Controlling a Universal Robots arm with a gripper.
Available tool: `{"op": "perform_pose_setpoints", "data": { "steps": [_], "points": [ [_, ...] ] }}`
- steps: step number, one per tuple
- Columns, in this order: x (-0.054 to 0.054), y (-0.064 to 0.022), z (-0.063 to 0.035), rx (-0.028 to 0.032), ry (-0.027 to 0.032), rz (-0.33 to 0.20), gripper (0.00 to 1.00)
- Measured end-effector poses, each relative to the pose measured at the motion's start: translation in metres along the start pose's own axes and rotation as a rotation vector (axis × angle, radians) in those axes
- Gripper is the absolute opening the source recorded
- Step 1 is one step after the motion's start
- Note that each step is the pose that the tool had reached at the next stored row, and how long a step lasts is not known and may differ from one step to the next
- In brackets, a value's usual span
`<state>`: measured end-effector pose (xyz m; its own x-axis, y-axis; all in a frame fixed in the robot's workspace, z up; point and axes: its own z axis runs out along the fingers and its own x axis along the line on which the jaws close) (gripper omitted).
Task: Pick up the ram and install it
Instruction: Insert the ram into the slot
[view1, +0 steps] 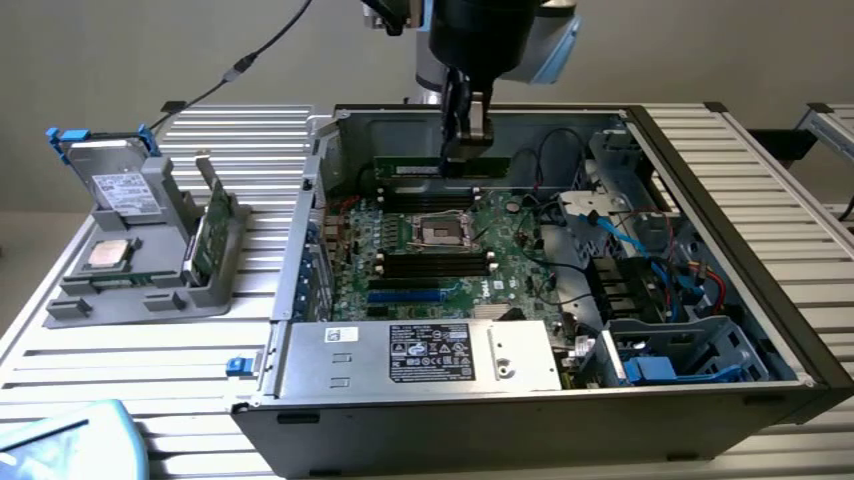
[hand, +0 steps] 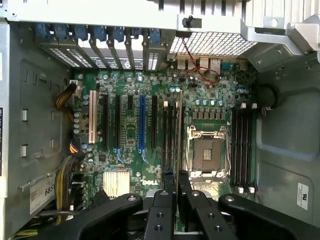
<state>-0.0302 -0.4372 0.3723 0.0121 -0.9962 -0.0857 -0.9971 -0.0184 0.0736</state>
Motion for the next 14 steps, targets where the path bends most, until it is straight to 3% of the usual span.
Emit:
{"op": "perform_pose_setpoints", "data": {
  "steps": [14],
  "points": [
    [0.002, -0.005, 0.025, 0.0, 0.0, 0.0, 0.14]
  ]
}}
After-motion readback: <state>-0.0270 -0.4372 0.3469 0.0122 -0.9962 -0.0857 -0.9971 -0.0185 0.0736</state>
